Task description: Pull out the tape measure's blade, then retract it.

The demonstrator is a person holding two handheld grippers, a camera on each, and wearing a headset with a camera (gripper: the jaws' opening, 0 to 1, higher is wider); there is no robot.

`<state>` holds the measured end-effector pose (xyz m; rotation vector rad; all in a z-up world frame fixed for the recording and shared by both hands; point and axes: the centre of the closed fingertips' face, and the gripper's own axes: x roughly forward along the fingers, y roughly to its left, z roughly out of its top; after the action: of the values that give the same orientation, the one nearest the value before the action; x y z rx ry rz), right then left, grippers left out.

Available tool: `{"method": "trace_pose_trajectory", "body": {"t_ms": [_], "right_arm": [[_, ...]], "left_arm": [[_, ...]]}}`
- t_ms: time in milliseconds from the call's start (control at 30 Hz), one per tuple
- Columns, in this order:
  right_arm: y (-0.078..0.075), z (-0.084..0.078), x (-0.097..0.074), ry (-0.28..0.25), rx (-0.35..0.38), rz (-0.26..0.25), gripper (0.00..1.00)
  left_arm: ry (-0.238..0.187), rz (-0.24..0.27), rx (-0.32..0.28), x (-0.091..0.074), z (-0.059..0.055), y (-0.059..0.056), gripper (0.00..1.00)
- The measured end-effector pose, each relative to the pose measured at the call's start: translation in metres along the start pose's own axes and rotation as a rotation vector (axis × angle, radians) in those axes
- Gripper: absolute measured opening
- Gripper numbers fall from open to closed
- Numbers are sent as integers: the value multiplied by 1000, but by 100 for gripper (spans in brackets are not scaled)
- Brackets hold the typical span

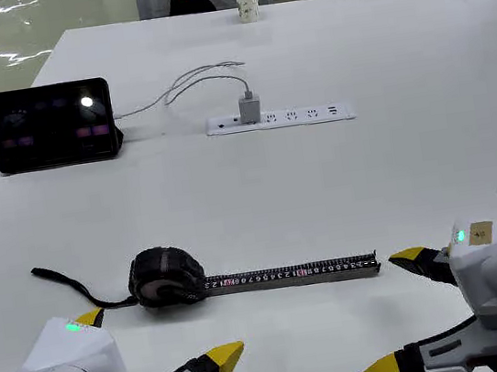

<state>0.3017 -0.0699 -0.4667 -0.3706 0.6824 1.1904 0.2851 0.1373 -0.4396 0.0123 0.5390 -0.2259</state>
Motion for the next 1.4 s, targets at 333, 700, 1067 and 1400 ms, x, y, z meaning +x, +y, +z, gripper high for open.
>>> {"method": "trace_pose_trajectory", "body": {"t_ms": [333,700,1067,1400], "right_arm": [[-16,-2,1,27,-40,22,90],[-34,-1,5,57,-95,46,83],[-52,-4,11,100,-163,81,71],[-63,-9,17,142,-213,110,60]], "left_arm": [[-9,15,-16,10,5,4,99],[-4,34,-32,21,6,9,99],[11,53,-60,30,0,16,99],[6,66,-92,40,4,22,98]]}}
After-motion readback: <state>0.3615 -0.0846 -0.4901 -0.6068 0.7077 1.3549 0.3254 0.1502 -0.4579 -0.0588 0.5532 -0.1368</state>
